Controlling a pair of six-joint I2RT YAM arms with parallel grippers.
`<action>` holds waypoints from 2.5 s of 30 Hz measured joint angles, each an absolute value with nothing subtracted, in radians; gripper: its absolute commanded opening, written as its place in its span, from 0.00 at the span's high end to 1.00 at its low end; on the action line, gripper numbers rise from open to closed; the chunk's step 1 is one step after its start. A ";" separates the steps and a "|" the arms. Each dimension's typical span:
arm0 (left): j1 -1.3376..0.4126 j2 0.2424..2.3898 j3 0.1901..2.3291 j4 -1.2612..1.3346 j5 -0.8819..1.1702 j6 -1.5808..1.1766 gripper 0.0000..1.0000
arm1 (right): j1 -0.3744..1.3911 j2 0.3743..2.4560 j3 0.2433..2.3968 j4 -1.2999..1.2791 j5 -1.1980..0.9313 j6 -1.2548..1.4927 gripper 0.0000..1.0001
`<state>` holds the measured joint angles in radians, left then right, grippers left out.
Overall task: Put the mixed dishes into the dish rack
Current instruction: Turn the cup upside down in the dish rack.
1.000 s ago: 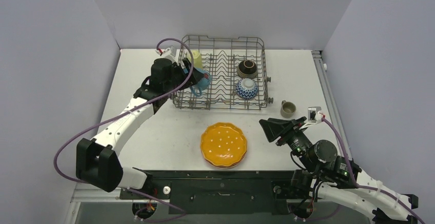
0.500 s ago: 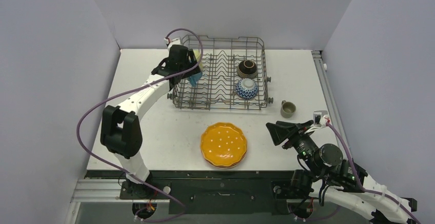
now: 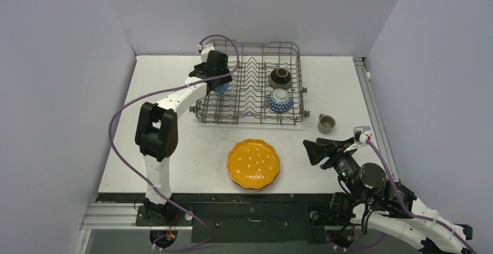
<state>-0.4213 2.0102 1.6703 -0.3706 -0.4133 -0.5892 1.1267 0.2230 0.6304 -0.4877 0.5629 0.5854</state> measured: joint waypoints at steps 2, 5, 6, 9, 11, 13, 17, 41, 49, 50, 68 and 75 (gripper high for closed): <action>-0.422 2.035 1.684 -0.373 -0.431 -0.589 1.00 | 1.127 0.223 0.630 -0.492 0.571 0.583 0.44; -0.424 2.079 1.719 -0.381 -0.452 -0.587 1.00 | 1.127 0.223 0.630 -0.496 0.580 0.582 0.43; -0.424 2.094 1.734 -0.382 -0.458 -0.586 1.00 | 1.127 0.223 0.630 -0.496 0.582 0.582 0.43; -0.426 2.135 1.773 -0.386 -0.472 -0.580 1.00 | 1.127 0.220 0.630 -0.496 0.592 0.580 0.43; -0.429 2.158 1.795 -0.393 -0.481 -0.572 1.00 | 1.127 0.220 0.630 -0.496 0.598 0.579 0.42; -0.433 2.178 1.820 -0.402 -0.493 -0.564 1.00 | 1.127 0.219 0.630 -0.496 0.601 0.575 0.42; -0.440 2.208 1.864 -0.414 -0.503 -0.550 1.00 | 1.127 0.220 0.630 -0.496 0.607 0.571 0.42; -0.446 2.278 1.909 -0.443 -0.547 -0.510 1.00 | 1.127 0.219 0.617 -0.497 0.614 0.572 0.41; -0.442 2.278 1.909 -0.447 -0.553 -0.505 0.94 | 1.127 0.220 0.616 -0.498 0.614 0.572 0.40; -0.442 2.278 1.909 -0.448 -0.553 -0.504 0.87 | 1.127 0.220 0.616 -0.498 0.614 0.572 0.40; -0.437 2.280 1.906 -0.459 -0.543 -0.504 0.27 | 1.127 0.237 0.616 -0.521 0.615 0.588 0.34; -0.437 2.274 1.882 -0.448 -0.543 -0.497 0.10 | 1.127 0.255 0.617 -0.529 0.614 0.592 0.32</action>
<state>-0.4366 2.2738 1.8824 -0.4484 -0.5430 -0.4969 1.1267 0.2546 0.6170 -0.5285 0.6144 0.5919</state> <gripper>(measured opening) 0.843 0.674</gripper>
